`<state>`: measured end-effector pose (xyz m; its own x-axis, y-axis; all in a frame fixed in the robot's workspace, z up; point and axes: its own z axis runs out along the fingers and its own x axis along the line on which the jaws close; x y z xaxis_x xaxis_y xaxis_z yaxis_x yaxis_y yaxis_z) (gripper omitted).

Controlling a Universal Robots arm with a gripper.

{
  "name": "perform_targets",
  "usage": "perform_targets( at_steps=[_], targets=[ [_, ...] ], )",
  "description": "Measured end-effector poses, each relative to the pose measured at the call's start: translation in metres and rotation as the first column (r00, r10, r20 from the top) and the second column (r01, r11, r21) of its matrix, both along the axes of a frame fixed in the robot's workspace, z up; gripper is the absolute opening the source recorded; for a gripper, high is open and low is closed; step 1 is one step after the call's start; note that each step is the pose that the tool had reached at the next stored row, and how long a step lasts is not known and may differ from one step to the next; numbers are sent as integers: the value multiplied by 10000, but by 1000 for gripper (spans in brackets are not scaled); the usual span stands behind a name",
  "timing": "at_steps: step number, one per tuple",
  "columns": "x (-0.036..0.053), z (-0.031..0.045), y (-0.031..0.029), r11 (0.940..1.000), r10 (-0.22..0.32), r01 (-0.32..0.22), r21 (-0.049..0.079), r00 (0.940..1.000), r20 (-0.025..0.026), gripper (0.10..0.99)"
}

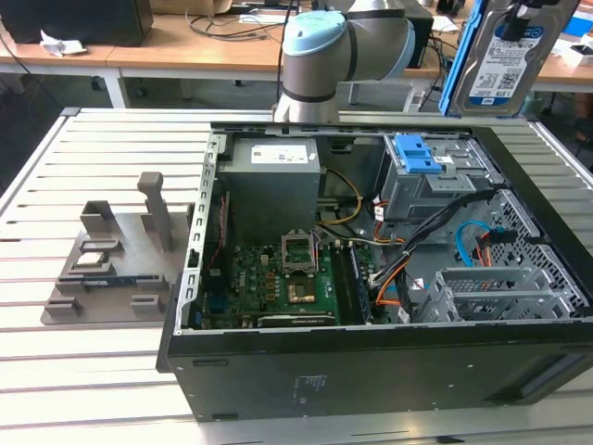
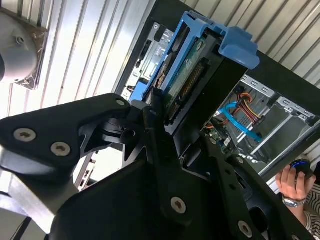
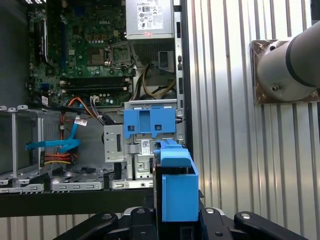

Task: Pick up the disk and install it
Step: 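Pick up the disk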

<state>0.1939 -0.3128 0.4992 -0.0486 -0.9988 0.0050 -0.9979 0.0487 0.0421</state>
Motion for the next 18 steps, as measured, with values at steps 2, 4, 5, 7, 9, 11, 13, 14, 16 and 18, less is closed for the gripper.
perform_targets(
  at_steps=[2,4,5,7,9,11,13,14,16,18],
  targets=[
    [0,0,-19,10000,-1,1,-3,10000,0,361],
    [0,-1,-77,10000,0,0,-4,10000,0,361],
    [0,-2,-101,10000,0,0,-3,10000,0,361],
    [0,-2,-138,10000,0,0,-5,10000,0,361],
    [0,-3,-195,10000,0,0,-7,10000,0,361],
    [0,-5,-233,10000,1,-1,-8,10000,0,361],
    [0,-8,-270,10000,0,0,-10,10000,0,361],
    [0,-8,-281,10000,1,-1,-11,10000,0,361],
    [0,-11,-307,10000,0,0,-11,10000,0,361],
    [-1,-13,-330,10000,0,0,-14,10000,0,361]
  ],
)
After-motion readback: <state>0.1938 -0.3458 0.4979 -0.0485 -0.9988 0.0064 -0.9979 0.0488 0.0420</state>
